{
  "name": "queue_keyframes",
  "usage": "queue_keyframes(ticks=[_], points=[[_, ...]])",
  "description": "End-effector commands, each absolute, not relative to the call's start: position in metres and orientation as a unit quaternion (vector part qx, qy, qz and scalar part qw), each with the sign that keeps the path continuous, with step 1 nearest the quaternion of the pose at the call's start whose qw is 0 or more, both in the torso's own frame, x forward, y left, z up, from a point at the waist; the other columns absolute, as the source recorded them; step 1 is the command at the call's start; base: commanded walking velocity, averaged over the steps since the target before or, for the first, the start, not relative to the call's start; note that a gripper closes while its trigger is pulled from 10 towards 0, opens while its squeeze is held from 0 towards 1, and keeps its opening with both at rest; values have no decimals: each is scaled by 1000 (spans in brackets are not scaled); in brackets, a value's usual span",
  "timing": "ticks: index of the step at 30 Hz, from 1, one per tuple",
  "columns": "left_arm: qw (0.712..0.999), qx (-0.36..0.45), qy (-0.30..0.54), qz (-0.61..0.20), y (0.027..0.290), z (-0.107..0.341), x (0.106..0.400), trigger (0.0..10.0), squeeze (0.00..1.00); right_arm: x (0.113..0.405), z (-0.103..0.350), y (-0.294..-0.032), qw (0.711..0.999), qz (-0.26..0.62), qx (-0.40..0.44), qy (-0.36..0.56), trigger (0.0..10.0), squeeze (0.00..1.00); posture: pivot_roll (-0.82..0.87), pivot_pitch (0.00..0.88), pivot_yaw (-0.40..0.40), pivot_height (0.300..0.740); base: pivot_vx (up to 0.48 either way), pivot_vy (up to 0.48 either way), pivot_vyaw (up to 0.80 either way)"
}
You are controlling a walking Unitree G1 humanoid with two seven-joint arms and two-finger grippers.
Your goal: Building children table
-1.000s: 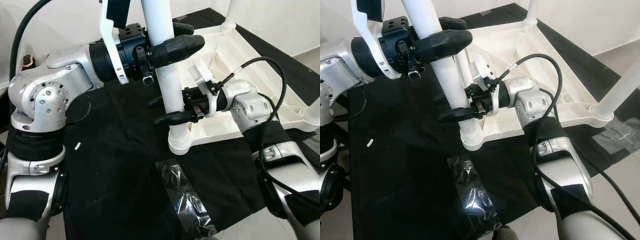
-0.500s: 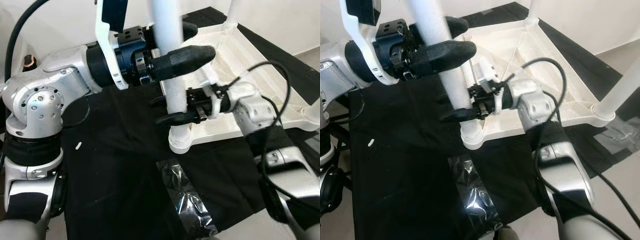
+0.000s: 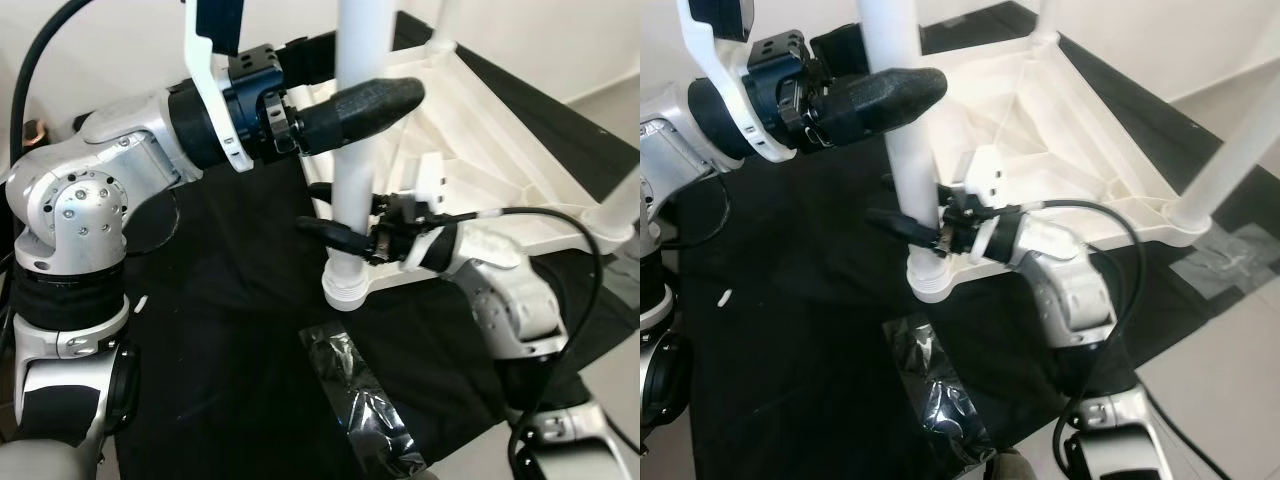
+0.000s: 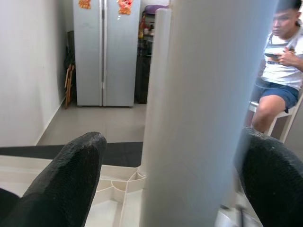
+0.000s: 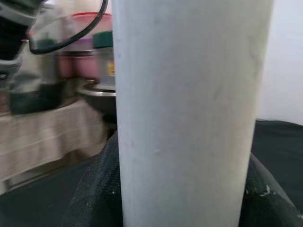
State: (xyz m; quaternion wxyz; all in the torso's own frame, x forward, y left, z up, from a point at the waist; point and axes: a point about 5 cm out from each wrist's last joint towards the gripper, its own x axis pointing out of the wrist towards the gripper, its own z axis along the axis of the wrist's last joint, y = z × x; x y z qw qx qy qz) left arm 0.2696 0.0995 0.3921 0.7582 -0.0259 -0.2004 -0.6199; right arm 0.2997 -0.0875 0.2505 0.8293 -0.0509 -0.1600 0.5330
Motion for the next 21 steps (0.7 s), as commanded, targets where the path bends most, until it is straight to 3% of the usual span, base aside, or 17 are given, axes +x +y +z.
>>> queue_keyframes(ticks=[1, 3, 5, 6, 7, 12, 21], points=[[759, -28, -207, -617, 102, 392, 269, 10000, 0, 303, 212, -82, 862, 501, -23, -70, 0, 0, 24, 262, 74, 740, 0, 0, 0], [764, -35, -207, -610, 103, 392, 273, 10000, 0, 307, 204, -82, 899, 434, -17, -51, 0, 0, 27, 258, 70, 740, 0, 0, 0], [766, -37, -206, -608, 103, 392, 274, 10000, 0, 310, 202, -85, 915, 400, -17, -45, 0, 0, 27, 258, 70, 740, 0, 0, 0], [768, -40, -207, -604, 104, 392, 275, 10000, 0, 316, 194, -94, 962, 271, -34, -19, 0, 0, 25, 255, 67, 740, 0, 0, 0], [770, -42, -208, -602, 105, 393, 276, 10000, 0, 312, 187, -95, 977, 211, -36, -5, 0, 0, 23, 254, 67, 740, 0, 0, 0], [774, -46, -208, -597, 107, 394, 278, 10000, 0, 298, 177, -82, 983, 179, -35, 12, 0, 0, 27, 256, 70, 740, 0, 0, 0], [776, -47, -200, -596, 107, 394, 281, 10000, 0, 300, 185, -77, 988, 152, -37, 9, 0, 0, 25, 239, 74, 740, 0, 0, 0]])
